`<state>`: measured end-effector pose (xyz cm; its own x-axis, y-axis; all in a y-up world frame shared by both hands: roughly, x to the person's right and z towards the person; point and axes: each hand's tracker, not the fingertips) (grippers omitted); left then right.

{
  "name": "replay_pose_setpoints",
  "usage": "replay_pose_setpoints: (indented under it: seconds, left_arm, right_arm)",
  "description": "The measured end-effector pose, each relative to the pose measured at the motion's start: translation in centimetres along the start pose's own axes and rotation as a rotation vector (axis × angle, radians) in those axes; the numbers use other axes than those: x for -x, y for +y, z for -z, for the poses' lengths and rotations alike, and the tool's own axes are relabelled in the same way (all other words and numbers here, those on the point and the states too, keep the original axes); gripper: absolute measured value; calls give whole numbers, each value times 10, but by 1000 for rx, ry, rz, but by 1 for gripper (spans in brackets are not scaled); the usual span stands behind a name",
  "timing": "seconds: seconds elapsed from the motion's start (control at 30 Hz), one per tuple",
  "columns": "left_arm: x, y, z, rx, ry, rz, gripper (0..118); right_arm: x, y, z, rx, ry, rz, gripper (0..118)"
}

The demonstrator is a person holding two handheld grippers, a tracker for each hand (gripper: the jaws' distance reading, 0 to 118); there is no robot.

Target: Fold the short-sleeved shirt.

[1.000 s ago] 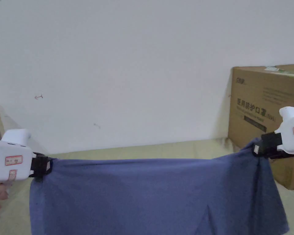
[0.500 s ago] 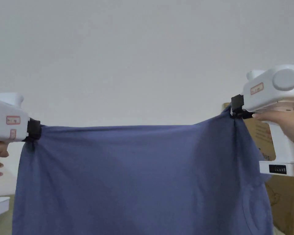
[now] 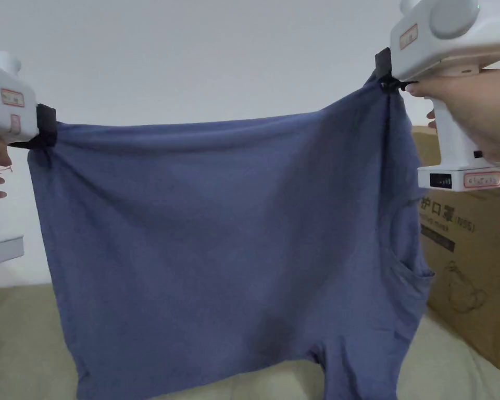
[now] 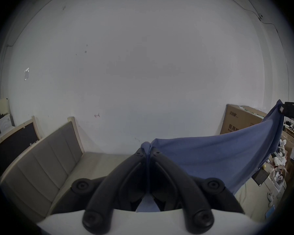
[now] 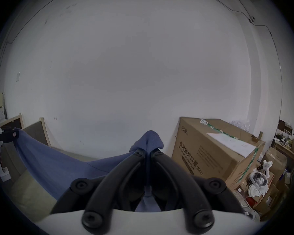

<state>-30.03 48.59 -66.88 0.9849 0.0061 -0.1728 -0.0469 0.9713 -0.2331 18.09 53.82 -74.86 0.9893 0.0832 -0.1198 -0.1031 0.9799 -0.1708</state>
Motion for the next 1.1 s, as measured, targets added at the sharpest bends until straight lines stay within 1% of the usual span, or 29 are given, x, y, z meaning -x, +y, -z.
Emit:
replay_pose_setpoints:
  seconds: [0.07, 0.13, 0.2, 0.3, 0.37, 0.4, 0.47, 0.5, 0.53, 0.57, 0.6, 0.67, 0.77, 0.9, 1.03, 1.1]
  left_arm:
    - [-5, -28, 9, 52, -2, 0, 2]
    - [-8, -73, 23, 120, -27, -9, 2]
    - [-16, -138, 24, 214, -75, -47, 2]
    - [-22, -242, 16, 370, -99, -85, 2]
    - [-24, -306, -3, 467, -120, -108, 2]
    - [-26, -336, -18, 494, -100, -95, 2]
    - [-23, -377, -54, 532, -124, -75, 2]
    - [-20, -394, -75, 531, -140, -81, 2]
    - [-16, -406, -96, 535, -159, -79, 2]
    - [-11, -417, -118, 539, -155, -77, 2]
    - [-5, -426, -138, 544, -163, -84, 2]
    - [6, -435, -178, 558, -165, -76, 2]
    - [26, -447, -226, 569, -171, -78, 2]
    - [37, -464, -281, 615, -204, -48, 2]
    - [28, -474, -330, 612, -228, -59, 2]
    - [29, -480, -340, 610, -237, -69, 2]
  right_arm:
    - [1, -39, 10, 44, 24, 1, 5]
    - [5, -97, 21, 127, 20, 12, 5]
    - [11, -176, 24, 258, 11, 59, 5]
    - [17, -298, 18, 479, 47, 107, 5]
    - [20, -365, -7, 591, 82, 126, 5]
    - [19, -395, -25, 638, 96, 116, 5]
    - [13, -437, -69, 681, 111, 110, 5]
    - [8, -452, -91, 713, 135, 116, 5]
    - [0, -463, -113, 702, 148, 132, 5]
    - [-3, -468, -149, 703, 142, 115, 5]
    - [-11, -474, -173, 712, 151, 122, 5]
    - [-31, -482, -218, 708, 175, 181, 5]
    - [-57, -492, -280, 715, 201, 227, 5]
    - [-75, -491, -345, 771, 216, 271, 5]
    - [-80, -494, -387, 793, 169, 253, 5]
    - [-80, -500, -392, 838, 103, 201, 5]
